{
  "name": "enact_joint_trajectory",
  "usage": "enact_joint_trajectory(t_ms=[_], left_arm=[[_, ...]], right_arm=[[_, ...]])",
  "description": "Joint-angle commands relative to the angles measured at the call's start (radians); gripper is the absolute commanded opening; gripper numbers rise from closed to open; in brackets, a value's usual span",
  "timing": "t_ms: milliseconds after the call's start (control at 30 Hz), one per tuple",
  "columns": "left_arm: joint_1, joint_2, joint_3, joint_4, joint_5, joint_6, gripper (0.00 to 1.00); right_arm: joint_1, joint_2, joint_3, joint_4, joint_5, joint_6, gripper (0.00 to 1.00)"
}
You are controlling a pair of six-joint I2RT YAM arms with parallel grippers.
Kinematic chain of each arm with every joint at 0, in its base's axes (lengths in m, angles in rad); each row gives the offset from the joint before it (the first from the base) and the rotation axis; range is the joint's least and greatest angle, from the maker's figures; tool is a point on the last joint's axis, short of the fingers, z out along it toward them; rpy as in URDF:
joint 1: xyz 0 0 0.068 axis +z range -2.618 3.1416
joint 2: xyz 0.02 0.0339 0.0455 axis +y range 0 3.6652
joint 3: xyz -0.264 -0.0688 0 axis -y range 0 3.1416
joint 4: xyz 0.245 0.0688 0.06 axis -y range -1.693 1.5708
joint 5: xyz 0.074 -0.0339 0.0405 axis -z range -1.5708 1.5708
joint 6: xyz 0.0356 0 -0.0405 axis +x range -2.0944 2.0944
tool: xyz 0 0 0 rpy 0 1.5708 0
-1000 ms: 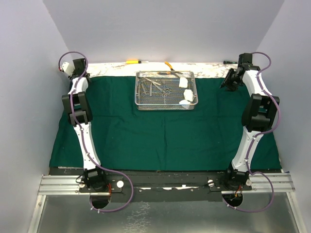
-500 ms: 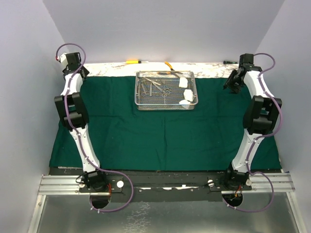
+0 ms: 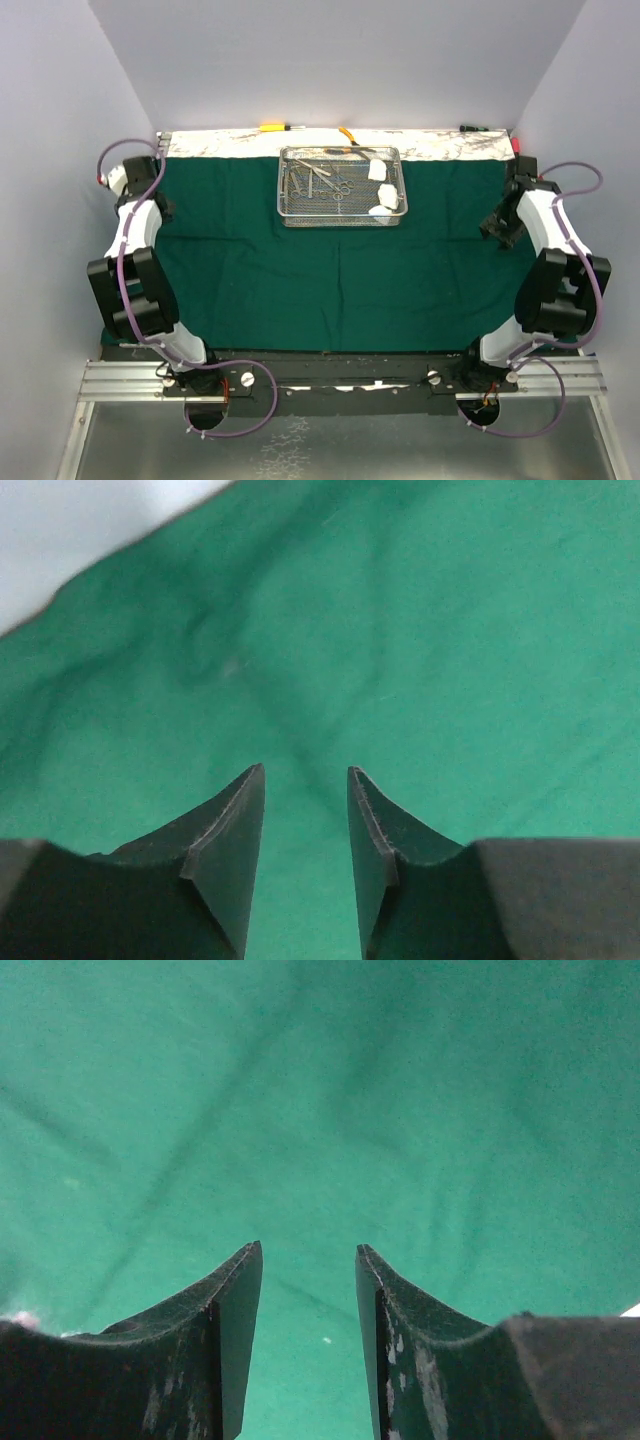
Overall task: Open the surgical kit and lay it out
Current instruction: Smooth out the surgical kit at the center of the board.
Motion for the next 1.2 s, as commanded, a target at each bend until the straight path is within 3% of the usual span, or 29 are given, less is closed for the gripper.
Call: enact_joint_trajectory(t_ms=[0, 100, 267, 800, 1167], left_arm=[[0.049, -0.095, -0.195, -0.100, -0.050, -0.029, 0.38], [0.065, -0.152, -0.283, -0.131, -0.089, -0.041, 0.30], [0.078, -0.183, -0.366, -0.160, -0.134, -0.057, 0.25], [0.213, -0.166, -0.488, -0.181, -0.148, -0.102, 0.27], [0.280, -0.149, -0.503, -0.221, -0.183, -0.132, 0.28]], right_arm=[[-0.028, -0.116, -0.147, -0.060, 0.068, 0.082, 0.46], [-0.036, -0.168, -0.218, -0.058, 0.054, 0.103, 0.46], [-0.041, -0.162, -0.294, -0.027, -0.055, 0.076, 0.45], [-0.096, -0.005, -0.358, -0.008, -0.016, 0.049, 0.44], [-0.223, 0.037, -0.368, -0.020, 0.017, 0.040, 0.43]])
